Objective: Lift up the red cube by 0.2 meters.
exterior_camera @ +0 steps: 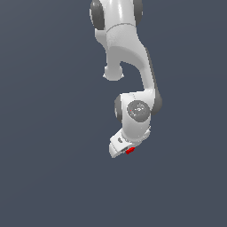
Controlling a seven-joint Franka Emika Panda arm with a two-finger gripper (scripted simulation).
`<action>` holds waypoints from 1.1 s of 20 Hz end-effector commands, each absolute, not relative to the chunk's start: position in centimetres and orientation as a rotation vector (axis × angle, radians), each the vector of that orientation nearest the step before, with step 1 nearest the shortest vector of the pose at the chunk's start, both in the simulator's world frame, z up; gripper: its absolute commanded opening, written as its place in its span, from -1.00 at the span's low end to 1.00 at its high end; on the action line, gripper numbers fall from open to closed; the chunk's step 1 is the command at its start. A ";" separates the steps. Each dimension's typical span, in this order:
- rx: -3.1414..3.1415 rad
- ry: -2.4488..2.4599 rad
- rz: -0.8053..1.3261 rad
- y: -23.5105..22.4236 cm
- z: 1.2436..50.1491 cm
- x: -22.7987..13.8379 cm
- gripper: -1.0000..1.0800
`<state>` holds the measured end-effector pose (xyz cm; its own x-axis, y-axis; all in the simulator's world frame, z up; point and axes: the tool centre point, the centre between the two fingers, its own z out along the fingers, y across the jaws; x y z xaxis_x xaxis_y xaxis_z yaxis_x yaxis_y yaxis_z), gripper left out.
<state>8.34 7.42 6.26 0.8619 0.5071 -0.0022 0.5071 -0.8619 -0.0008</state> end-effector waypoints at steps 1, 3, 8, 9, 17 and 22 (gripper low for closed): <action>-3.031 -0.826 0.000 7.4 8.5 8.3 -1.00; -3.031 -0.826 0.000 7.4 10.5 8.3 -1.00; -3.031 -0.827 0.000 7.5 15.9 8.2 -1.00; -3.031 -0.827 0.000 7.5 16.8 8.2 -1.00; -3.031 -0.826 0.000 7.5 21.8 8.3 -1.00; -3.031 -0.826 0.000 7.5 22.6 8.4 -1.00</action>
